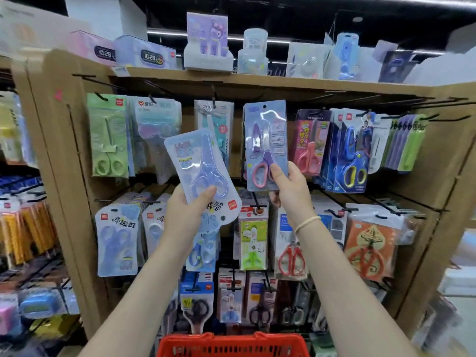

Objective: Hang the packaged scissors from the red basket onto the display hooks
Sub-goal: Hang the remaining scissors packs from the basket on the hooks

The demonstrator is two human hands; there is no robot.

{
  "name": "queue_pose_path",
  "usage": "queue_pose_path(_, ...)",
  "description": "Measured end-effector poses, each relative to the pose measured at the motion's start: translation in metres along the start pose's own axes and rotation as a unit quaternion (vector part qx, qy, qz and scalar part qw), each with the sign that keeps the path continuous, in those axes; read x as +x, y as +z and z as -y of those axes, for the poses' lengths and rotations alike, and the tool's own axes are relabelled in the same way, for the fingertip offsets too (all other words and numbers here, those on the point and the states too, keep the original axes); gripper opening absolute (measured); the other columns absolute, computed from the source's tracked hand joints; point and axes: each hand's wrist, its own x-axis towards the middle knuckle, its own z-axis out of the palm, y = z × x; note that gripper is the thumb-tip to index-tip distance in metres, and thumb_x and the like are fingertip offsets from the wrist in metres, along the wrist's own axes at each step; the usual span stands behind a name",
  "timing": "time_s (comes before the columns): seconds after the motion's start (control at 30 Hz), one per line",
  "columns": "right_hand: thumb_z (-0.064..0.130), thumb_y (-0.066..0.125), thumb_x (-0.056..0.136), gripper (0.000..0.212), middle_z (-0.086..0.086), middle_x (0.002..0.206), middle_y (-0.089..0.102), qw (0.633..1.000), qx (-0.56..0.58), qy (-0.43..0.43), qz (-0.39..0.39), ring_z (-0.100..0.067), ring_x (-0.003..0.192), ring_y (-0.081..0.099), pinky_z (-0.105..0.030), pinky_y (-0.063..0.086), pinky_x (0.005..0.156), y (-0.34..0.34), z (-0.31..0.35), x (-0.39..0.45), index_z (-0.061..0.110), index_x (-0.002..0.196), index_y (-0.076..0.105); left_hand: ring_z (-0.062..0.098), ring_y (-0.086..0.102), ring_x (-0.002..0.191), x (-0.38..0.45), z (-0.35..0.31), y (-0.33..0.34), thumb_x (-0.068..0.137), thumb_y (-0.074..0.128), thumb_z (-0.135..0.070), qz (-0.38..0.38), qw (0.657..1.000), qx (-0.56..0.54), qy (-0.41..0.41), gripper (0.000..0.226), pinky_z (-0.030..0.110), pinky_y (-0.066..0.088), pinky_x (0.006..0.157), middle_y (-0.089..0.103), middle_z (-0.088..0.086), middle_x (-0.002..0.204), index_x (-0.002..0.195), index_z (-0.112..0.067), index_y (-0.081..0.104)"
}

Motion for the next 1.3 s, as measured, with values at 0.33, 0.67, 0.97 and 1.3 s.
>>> queue_pose_path(0.33,0.034,0.056,0.103,0.017,0.0,0.081,0.062,0.999,-0.005,0.038,-0.032,-0.013,0.046,0.049,-0.022,0.038,0.038,0.007,-0.007,0.015,0.017,0.105,0.058,0.018,0.073,0.104,0.003,0.007,0.008,0.094,0.073,-0.026,0.014,1.0,-0.001,-0.005,0.023,0.047,0.059,0.091,0.077,-0.004,0.111,0.115,-0.03,0.068)
queue_pose_path(0.67,0.054,0.072,0.081,0.062,0.003,0.107,0.057,0.984,-0.139,0.022,-0.109,-0.033,0.085,0.071,-0.051,0.061,0.075,0.001,-0.021,0.005,0.025,0.125,0.04,0.018,0.077,0.087,0.007,-0.001,0.008,0.085,0.078,-0.023,0.084,0.995,0.017,-0.048,0.016,0.033,0.06,0.073,0.08,-0.002,0.095,0.1,-0.021,0.074)
queue_pose_path(0.97,0.015,0.075,0.09,0.019,-0.001,0.083,0.066,0.998,0.016,0.012,0.067,-0.007,0.062,0.061,-0.017,0.045,0.052,-0.004,-0.01,-0.024,0.012,0.099,0.059,0.032,0.07,0.084,0.007,0.004,-0.009,0.067,0.093,-0.046,0.246,0.945,0.197,-0.085,0.041,0.045,0.052,0.075,0.076,0.019,0.098,0.094,-0.017,0.08)
queue_pose_path(1.3,0.009,0.067,0.094,0.024,-0.007,0.108,0.075,0.953,0.265,0.14,0.049,-0.022,0.096,0.072,-0.034,0.062,0.071,0.041,-0.045,-0.063,0.012,0.116,0.06,0.017,0.076,0.075,-0.026,0.046,-0.029,0.072,0.075,-0.027,-0.008,0.971,-0.151,-0.187,0.045,0.028,0.058,0.07,0.078,0.005,0.09,0.112,-0.009,0.063)
